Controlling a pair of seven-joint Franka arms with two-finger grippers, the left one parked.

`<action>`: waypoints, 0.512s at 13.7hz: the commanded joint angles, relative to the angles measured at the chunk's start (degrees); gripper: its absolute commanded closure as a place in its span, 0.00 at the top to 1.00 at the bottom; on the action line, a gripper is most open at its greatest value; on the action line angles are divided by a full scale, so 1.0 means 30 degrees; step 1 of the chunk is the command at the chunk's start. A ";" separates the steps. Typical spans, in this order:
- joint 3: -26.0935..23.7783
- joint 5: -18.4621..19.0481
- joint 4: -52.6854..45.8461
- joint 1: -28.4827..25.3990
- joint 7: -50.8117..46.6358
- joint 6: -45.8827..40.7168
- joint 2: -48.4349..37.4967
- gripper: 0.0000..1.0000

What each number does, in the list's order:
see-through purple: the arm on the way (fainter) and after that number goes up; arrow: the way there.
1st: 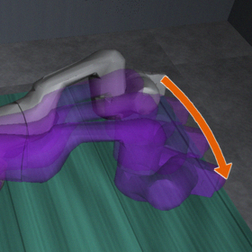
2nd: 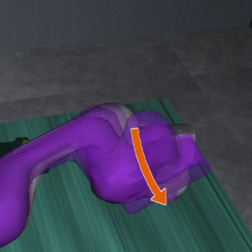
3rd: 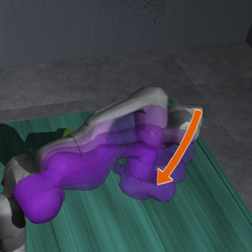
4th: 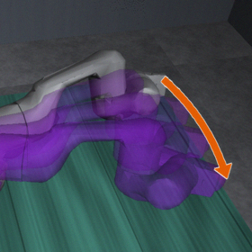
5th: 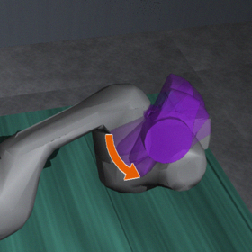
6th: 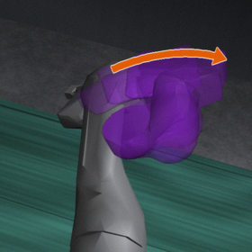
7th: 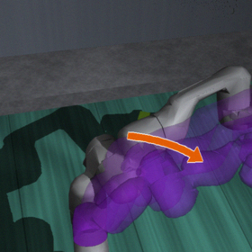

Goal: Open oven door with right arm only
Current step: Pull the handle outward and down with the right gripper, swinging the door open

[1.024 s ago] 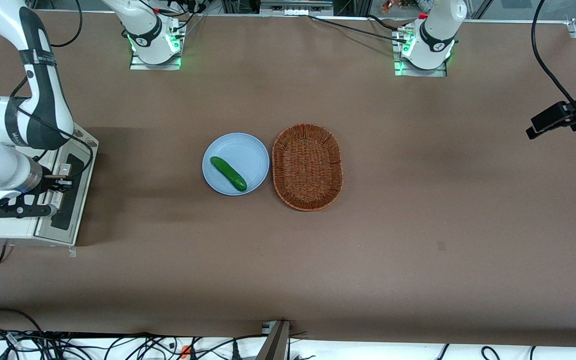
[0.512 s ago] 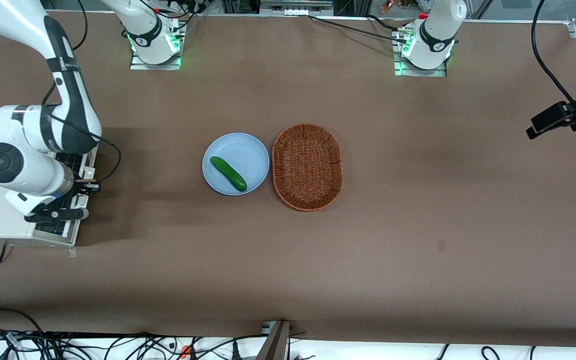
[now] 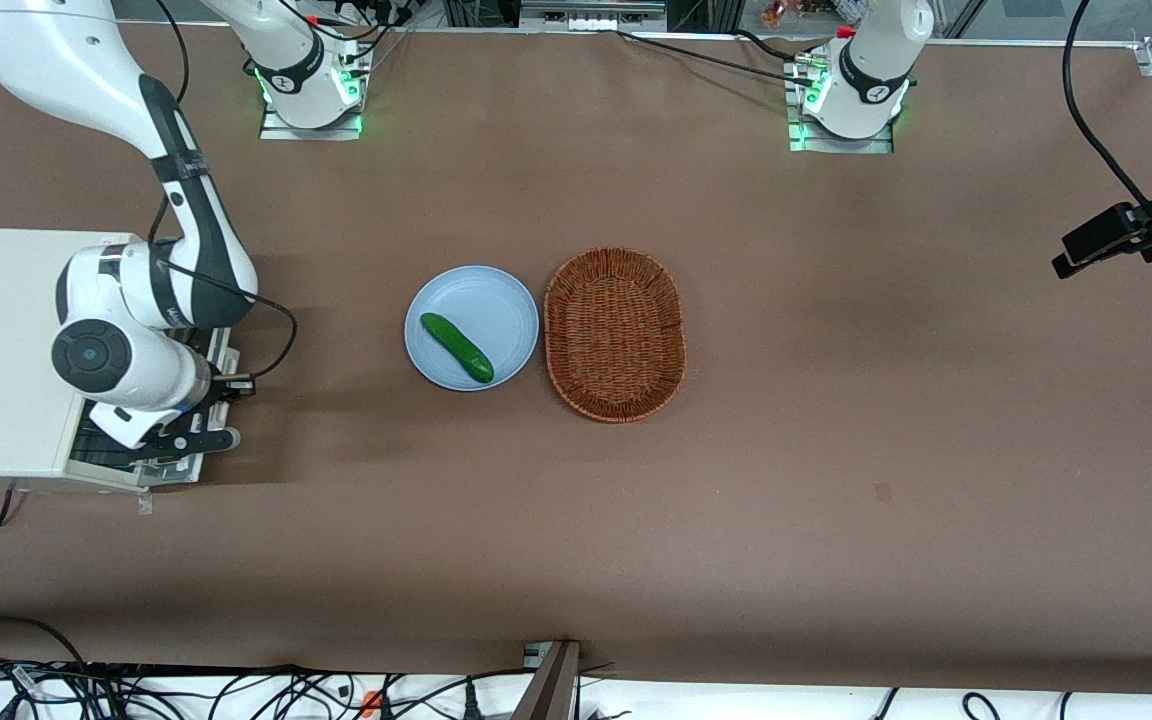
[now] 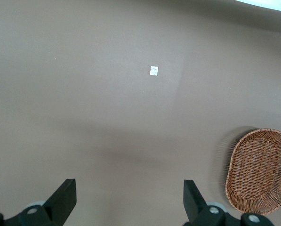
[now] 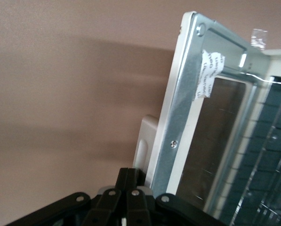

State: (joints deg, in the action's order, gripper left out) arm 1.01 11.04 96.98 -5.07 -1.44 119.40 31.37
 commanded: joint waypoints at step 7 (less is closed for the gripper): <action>0.0543 0.0568 -0.0715 -0.0272 0.0130 0.1890 0.2670 0.00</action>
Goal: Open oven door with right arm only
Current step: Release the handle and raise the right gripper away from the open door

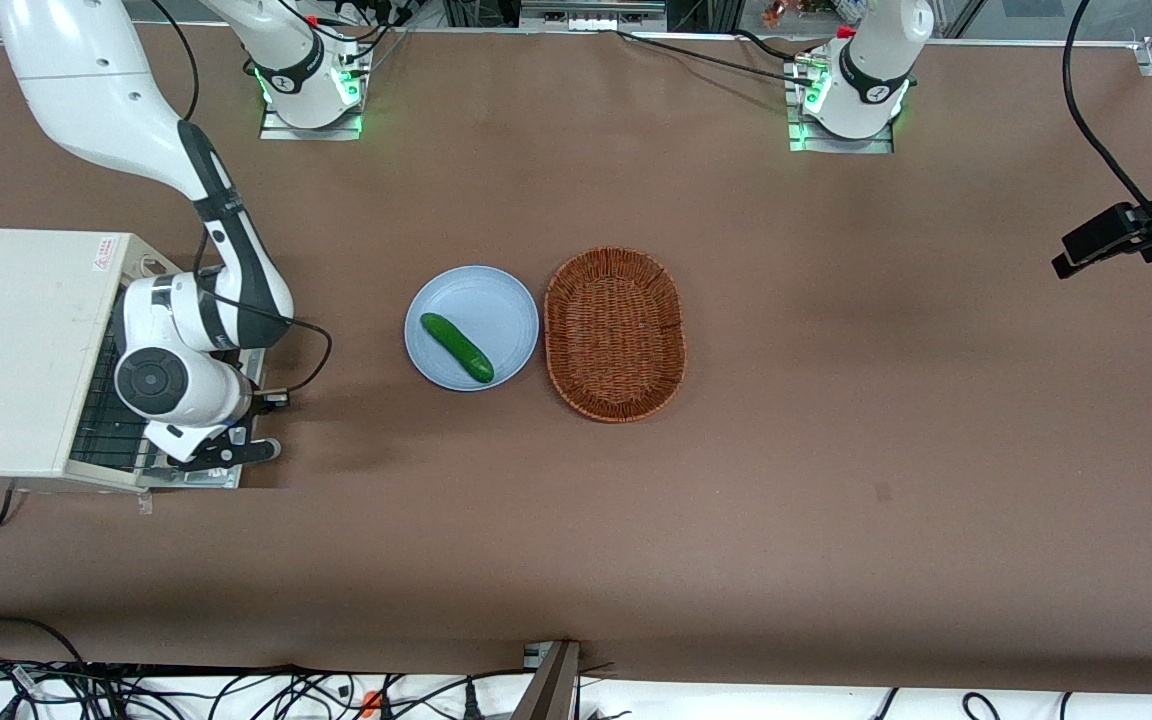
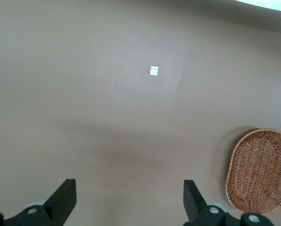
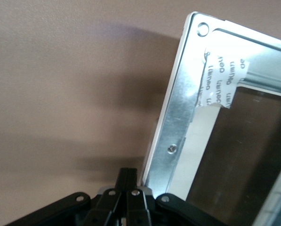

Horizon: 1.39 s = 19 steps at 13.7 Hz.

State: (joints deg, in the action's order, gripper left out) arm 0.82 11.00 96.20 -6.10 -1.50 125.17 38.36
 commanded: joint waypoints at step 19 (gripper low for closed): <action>0.0516 -0.2700 -0.6906 -0.0722 -0.1084 -1.2459 -0.8617 1.00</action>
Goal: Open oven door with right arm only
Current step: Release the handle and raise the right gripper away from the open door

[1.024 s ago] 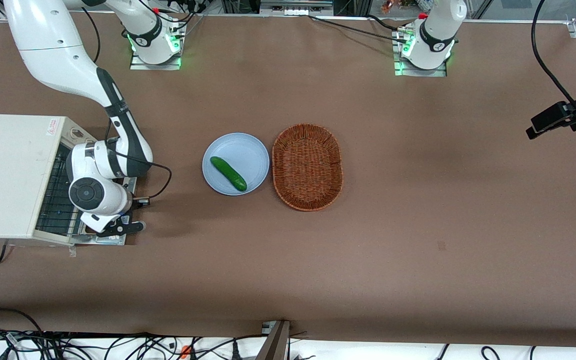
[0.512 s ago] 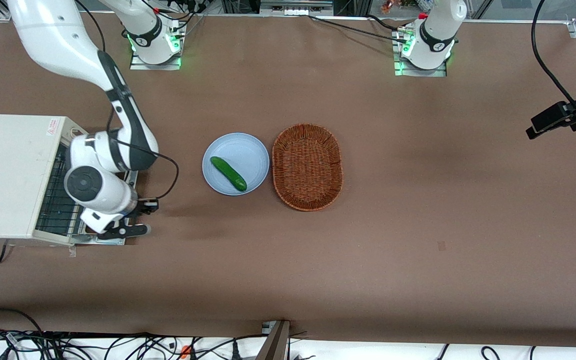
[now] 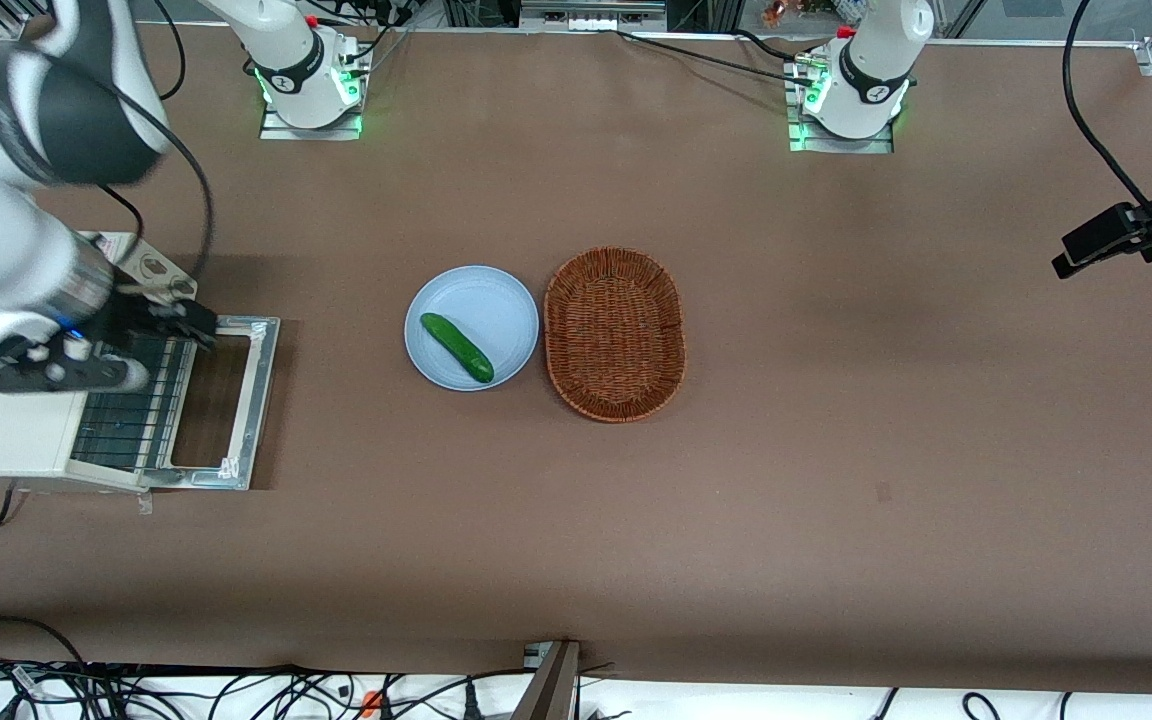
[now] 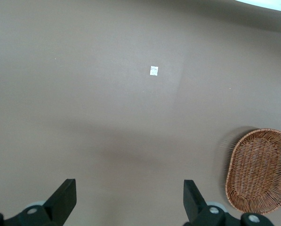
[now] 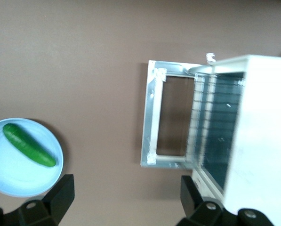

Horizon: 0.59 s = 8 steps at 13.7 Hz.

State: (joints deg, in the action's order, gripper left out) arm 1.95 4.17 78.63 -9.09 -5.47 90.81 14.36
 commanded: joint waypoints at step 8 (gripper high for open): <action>-0.0504 -0.1480 0.7248 0.3059 0.0155 0.1665 -0.6074 1.00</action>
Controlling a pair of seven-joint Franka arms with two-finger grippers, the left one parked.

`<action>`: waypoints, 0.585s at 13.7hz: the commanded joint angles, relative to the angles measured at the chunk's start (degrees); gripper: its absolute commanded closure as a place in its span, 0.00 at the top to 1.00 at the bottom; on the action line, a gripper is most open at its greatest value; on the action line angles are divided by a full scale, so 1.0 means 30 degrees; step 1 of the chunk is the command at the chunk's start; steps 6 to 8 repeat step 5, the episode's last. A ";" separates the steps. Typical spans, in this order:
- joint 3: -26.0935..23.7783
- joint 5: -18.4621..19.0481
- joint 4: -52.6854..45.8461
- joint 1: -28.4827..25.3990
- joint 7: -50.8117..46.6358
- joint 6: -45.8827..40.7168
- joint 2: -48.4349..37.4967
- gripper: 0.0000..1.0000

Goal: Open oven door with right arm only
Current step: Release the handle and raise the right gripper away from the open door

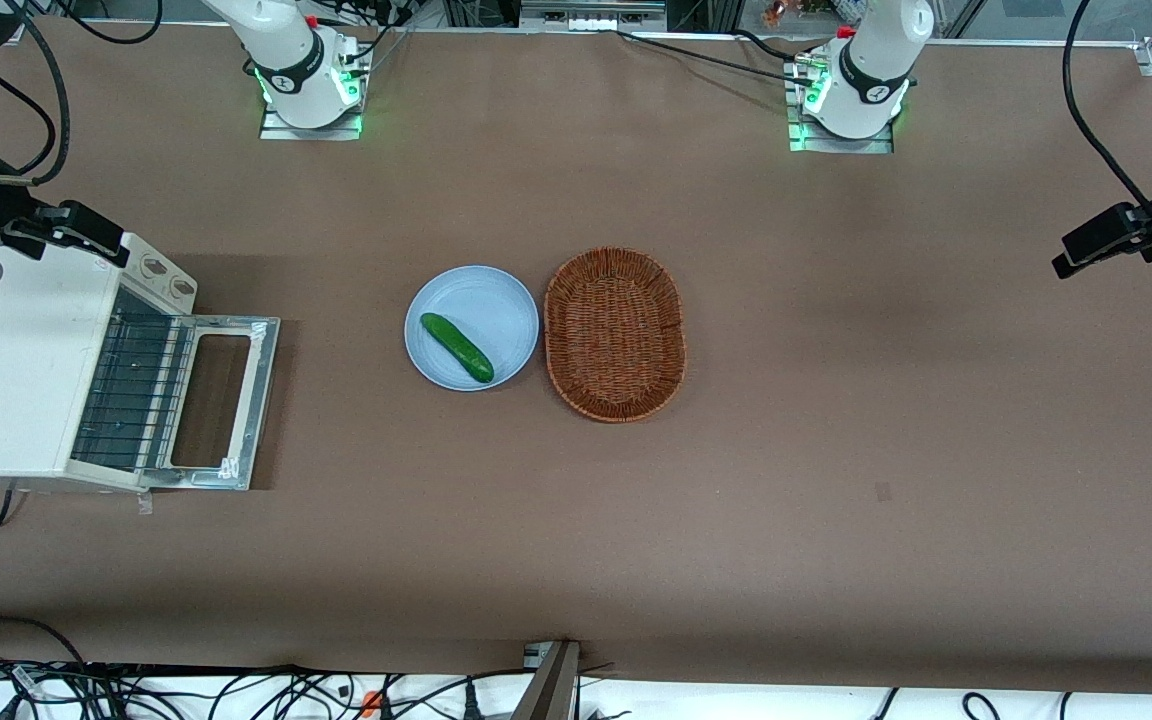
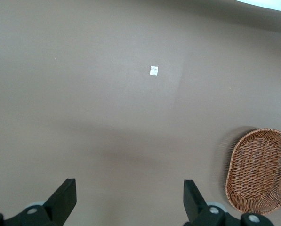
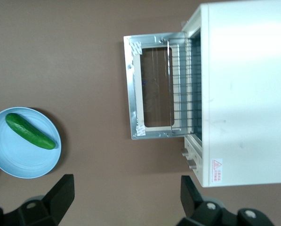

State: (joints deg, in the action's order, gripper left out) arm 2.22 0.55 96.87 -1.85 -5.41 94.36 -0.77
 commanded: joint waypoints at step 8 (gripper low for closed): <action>-0.0624 -0.0271 0.1050 0.0676 -0.0012 0.0625 -0.0916 1.00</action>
